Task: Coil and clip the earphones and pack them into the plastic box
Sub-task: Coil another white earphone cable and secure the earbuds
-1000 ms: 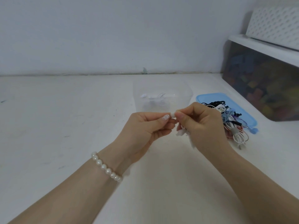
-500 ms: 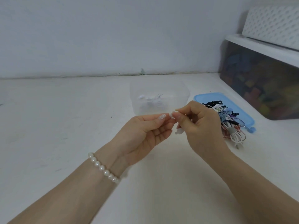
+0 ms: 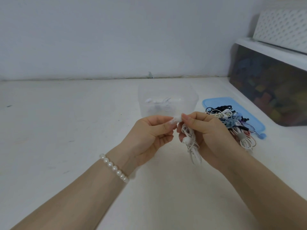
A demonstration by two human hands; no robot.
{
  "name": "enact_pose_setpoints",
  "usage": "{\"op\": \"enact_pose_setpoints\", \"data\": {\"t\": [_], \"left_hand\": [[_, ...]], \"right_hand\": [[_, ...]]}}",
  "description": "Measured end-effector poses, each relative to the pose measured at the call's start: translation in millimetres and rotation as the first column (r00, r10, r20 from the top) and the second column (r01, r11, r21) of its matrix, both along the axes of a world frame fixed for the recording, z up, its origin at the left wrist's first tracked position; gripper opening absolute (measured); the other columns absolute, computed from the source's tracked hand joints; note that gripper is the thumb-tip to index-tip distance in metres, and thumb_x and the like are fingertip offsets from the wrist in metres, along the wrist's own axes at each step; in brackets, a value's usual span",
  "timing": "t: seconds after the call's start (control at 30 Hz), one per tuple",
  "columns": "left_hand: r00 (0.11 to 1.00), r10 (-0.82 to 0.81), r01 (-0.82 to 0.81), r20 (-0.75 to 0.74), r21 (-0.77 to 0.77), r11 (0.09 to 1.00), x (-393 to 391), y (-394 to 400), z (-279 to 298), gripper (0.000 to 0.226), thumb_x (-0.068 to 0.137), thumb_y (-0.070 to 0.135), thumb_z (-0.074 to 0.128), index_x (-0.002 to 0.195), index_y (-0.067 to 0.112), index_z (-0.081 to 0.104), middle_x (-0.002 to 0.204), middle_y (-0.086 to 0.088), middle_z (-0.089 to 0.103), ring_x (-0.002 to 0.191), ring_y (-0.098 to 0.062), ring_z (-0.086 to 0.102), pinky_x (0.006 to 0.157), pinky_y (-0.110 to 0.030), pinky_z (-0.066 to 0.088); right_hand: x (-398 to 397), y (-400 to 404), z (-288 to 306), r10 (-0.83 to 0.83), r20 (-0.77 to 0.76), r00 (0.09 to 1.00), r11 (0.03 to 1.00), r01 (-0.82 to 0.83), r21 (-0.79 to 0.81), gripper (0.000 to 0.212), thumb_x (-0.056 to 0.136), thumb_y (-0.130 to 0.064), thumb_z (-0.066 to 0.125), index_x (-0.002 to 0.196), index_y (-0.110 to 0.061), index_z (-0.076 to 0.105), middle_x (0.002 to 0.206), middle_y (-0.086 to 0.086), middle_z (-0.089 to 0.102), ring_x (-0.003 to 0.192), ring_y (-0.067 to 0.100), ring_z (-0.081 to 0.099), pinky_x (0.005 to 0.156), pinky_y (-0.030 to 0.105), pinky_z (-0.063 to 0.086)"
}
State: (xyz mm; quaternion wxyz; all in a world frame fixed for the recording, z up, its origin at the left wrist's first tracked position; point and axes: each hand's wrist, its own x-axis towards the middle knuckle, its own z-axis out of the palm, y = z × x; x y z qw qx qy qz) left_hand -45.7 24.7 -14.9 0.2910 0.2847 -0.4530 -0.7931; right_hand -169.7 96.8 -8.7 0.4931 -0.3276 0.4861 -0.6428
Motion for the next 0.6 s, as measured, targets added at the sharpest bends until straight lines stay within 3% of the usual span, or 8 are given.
{"op": "enact_pose_setpoints", "data": {"t": [0.17, 0.3, 0.43, 0.53, 0.6], "left_hand": [[0.998, 0.038, -0.034, 0.051, -0.071, 0.997, -0.7, -1.8, -1.7, 0.011, 0.062, 0.016, 0.068, 0.07, 0.007, 0.068, 0.057, 0.0, 0.063, 0.049, -0.008, 0.053, 0.049, -0.017, 0.046], [0.984, 0.074, -0.006, 0.161, -0.387, 0.922, 1.8, 0.0, -1.3, 0.022, 0.06, 0.021, 0.075, 0.075, 0.007, 0.066, 0.06, -0.001, 0.064, 0.055, -0.011, 0.058, 0.055, -0.02, 0.048], [0.984, 0.045, 0.058, 0.173, -0.55, 0.833, 2.7, 3.6, -5.6, 0.018, 0.067, -0.005, 0.074, 0.083, 0.0, 0.068, 0.074, -0.006, 0.069, 0.071, -0.018, 0.066, 0.067, -0.022, 0.055], [0.987, 0.043, 0.055, 0.157, -0.569, 0.821, 2.6, 4.4, -4.9, 0.015, 0.072, -0.009, 0.07, 0.085, -0.005, 0.067, 0.074, -0.006, 0.072, 0.069, -0.011, 0.068, 0.066, -0.016, 0.053], [0.983, 0.078, 0.031, 0.168, -0.563, 0.826, 5.1, 3.2, -1.6, 0.013, 0.075, -0.006, 0.068, 0.088, -0.005, 0.068, 0.066, -0.002, 0.071, 0.06, -0.008, 0.067, 0.056, -0.015, 0.05]], "right_hand": [[2.3, -0.8, 0.1, -0.044, -0.034, 0.998, 0.998, 0.046, 0.044, 0.017, 0.082, -0.017, 0.058, 0.071, -0.004, 0.058, 0.058, 0.009, 0.06, 0.041, 0.017, 0.052, 0.043, 0.025, 0.047], [-1.7, -1.4, 0.9, -0.172, -0.05, 0.984, 0.981, 0.176, 0.082, 0.017, 0.086, -0.018, 0.057, 0.072, -0.01, 0.064, 0.058, 0.006, 0.058, 0.041, 0.012, 0.054, 0.044, 0.024, 0.048], [-3.0, -2.1, -1.8, -0.156, -0.043, 0.987, 0.982, 0.16, 0.104, 0.013, 0.077, -0.022, 0.062, 0.072, -0.01, 0.064, 0.06, 0.005, 0.057, 0.044, 0.011, 0.055, 0.045, 0.025, 0.044], [-1.6, -2.6, -3.7, -0.126, -0.042, 0.991, 0.987, 0.129, 0.093, 0.02, 0.066, -0.026, 0.065, 0.075, -0.009, 0.058, 0.065, 0.006, 0.06, 0.044, 0.013, 0.053, 0.041, 0.024, 0.042], [-2.4, -1.6, -3.6, -0.085, 0.008, 0.996, 0.994, 0.084, 0.073, 0.027, 0.063, -0.02, 0.067, 0.085, -0.009, 0.055, 0.067, 0.007, 0.062, 0.047, 0.015, 0.056, 0.044, 0.025, 0.046]]}}
